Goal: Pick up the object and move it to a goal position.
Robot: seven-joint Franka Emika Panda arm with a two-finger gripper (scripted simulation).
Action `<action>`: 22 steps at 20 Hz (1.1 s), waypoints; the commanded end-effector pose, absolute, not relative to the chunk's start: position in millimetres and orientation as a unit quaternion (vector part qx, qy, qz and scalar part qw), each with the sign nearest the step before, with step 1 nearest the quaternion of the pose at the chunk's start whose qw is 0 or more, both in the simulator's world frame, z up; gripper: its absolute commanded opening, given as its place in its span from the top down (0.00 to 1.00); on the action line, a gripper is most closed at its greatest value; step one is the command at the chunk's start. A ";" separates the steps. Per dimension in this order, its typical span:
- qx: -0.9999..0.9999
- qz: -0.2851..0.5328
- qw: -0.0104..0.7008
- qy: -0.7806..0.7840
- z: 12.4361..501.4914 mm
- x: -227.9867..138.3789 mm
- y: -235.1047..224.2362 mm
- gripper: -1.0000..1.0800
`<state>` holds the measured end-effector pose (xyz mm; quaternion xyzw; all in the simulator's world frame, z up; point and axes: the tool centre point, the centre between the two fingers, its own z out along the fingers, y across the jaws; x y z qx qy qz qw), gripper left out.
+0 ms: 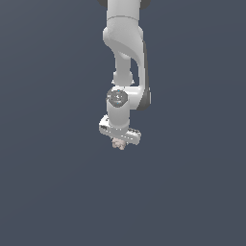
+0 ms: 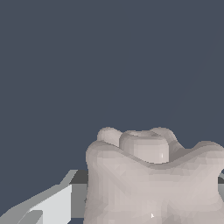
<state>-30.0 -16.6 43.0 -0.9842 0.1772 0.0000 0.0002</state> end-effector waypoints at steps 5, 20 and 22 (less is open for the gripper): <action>-0.984 0.000 0.000 0.177 54.6 -36.8 -16.7 1.00; -0.984 0.000 0.001 0.177 135.1 -84.1 -18.0 1.00; -0.984 0.000 0.001 0.177 144.9 -89.5 -18.2 1.00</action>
